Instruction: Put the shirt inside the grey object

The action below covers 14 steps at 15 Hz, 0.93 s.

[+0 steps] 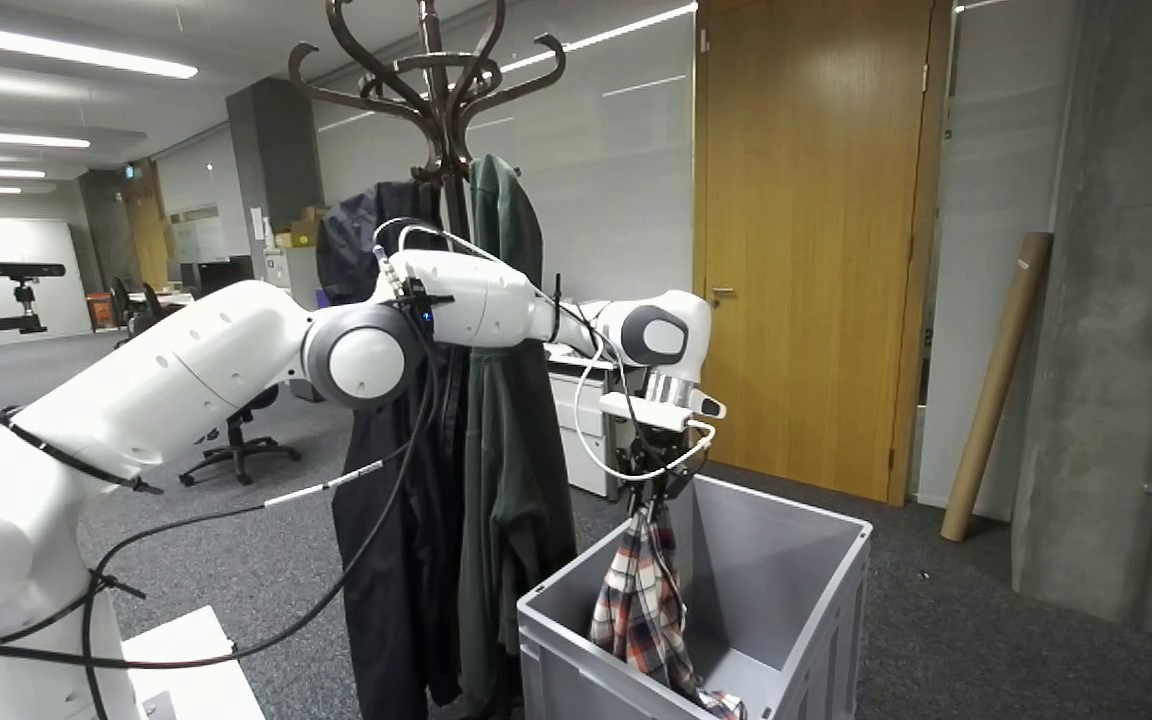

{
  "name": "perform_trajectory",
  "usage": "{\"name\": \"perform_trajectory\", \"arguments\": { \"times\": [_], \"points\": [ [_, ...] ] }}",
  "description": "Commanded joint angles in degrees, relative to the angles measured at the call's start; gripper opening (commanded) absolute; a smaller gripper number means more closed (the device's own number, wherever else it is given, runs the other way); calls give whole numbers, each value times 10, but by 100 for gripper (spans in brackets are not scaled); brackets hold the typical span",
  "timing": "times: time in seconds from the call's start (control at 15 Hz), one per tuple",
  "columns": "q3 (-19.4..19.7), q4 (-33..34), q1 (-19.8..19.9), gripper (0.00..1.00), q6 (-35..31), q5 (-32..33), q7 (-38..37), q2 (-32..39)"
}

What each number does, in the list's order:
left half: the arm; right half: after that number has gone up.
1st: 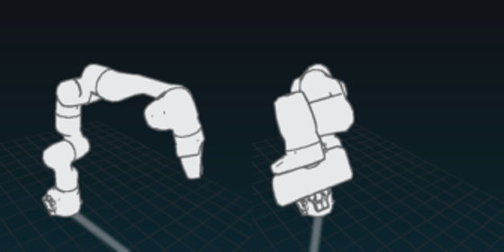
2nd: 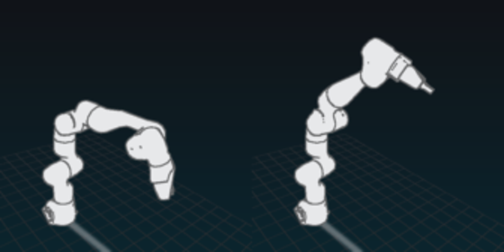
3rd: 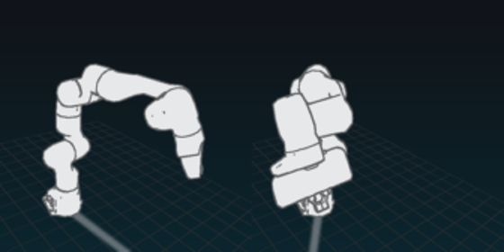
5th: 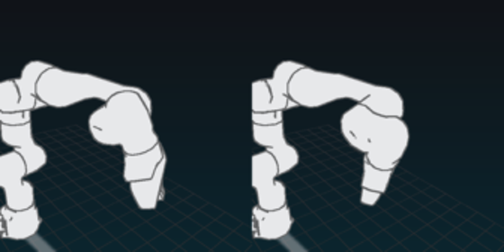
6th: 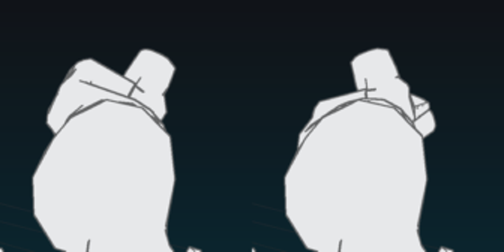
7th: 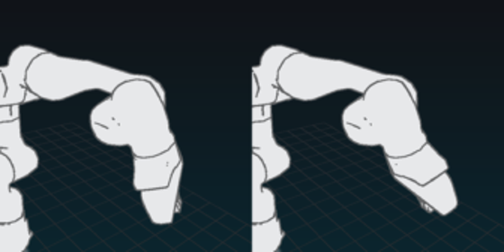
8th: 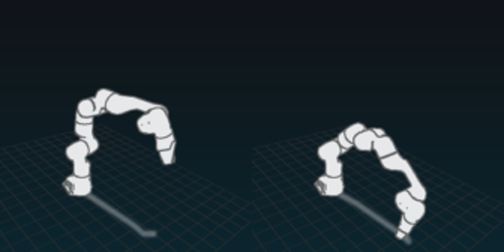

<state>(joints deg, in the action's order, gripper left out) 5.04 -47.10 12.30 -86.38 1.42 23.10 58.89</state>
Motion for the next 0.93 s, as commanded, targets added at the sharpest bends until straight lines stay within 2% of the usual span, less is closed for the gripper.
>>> {"name": "perform_trajectory", "arguments": {
  "times": [0.0, 0.4, 0.47, 0.73, 0.87],
  "points": [
    [0, 3, -1, 30, 3, 0, 0, 4],
    [1, 5, -2, 30, 4, 0, 0, 9],
    [1, 5, -2, 7, 4, 0, 0, 9],
    [-1, 5, 0, 7, -18, -3, 3, 23],
    [-7, 5, 5, 7, -55, -11, 7, 32]
  ]
}}
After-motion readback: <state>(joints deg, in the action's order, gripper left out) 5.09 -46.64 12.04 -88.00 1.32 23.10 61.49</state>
